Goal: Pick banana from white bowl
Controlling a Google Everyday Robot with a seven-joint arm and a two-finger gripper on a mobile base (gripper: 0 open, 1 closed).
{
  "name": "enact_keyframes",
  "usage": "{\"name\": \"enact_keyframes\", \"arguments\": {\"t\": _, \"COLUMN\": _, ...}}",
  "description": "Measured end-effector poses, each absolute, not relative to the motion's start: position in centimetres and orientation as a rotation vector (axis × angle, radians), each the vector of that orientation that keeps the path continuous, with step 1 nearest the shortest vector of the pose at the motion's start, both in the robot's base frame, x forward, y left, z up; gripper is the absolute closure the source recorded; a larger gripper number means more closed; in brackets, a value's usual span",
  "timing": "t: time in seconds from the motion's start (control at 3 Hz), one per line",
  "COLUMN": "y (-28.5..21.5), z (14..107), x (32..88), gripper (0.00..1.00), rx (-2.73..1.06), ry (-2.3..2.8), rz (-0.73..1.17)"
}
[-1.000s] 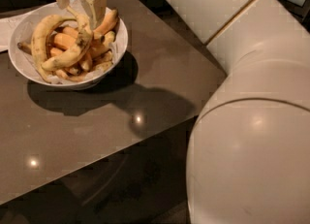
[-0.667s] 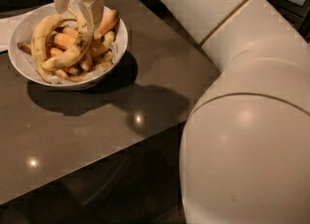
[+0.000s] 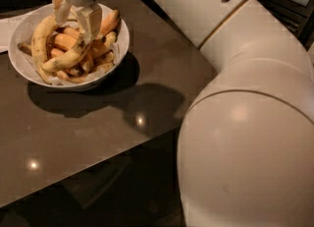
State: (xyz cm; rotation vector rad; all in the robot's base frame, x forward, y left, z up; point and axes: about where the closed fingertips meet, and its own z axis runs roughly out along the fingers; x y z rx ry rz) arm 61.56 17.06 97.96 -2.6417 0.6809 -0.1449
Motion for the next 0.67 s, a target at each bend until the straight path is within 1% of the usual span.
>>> {"name": "enact_keyframes", "arguments": {"t": 0.33, "y": 17.17, "z": 97.14, "x": 61.26, "gripper": 0.48, "rx": -2.644, "ry": 0.688, "rz": -0.111}}
{"name": "enact_keyframes", "arguments": {"t": 0.67, "y": 17.14, "z": 96.73, "x": 61.17, "gripper": 0.46, "rx": -2.649, "ry": 0.689, "rz": -0.098}}
